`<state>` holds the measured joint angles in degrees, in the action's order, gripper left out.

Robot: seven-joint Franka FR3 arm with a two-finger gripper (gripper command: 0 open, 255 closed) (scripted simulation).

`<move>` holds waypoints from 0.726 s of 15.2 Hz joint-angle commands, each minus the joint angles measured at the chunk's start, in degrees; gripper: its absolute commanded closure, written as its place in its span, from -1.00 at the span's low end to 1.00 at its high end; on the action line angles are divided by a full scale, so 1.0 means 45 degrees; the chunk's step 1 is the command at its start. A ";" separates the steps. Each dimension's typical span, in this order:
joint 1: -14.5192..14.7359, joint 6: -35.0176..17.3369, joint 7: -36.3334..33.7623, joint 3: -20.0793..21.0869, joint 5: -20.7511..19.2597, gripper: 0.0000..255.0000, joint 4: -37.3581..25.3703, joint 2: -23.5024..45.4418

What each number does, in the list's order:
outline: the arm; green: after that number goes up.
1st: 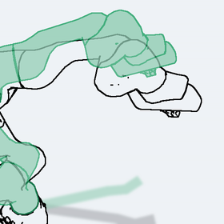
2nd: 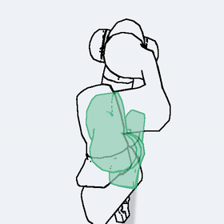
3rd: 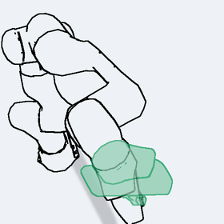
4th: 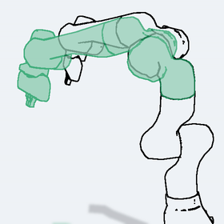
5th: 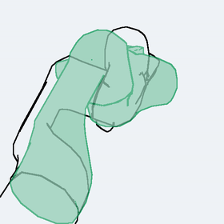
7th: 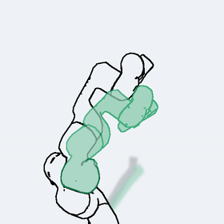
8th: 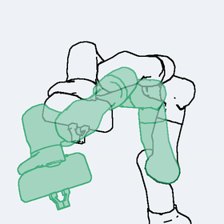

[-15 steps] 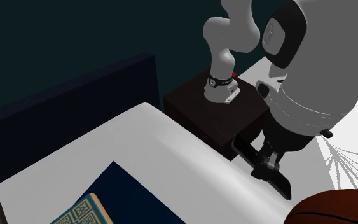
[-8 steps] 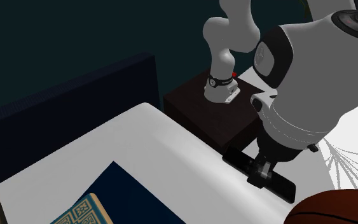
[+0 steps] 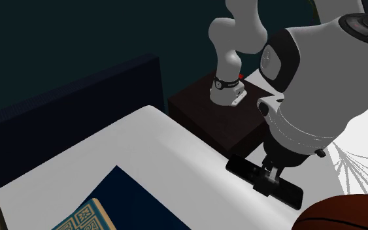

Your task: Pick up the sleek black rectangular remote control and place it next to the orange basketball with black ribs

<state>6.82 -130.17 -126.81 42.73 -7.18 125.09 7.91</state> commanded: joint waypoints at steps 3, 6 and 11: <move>0.0000 -0.0001 0.0000 0.0000 -0.0001 -1.00 -0.0001 0.0000; -0.0074 0.0384 0.0214 0.0071 0.0306 -1.00 -0.0162 -0.0318; -0.0215 0.1492 0.0727 0.0163 0.1031 -1.00 -0.0711 -0.1112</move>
<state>5.90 -123.92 -123.80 43.42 -3.01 121.95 3.41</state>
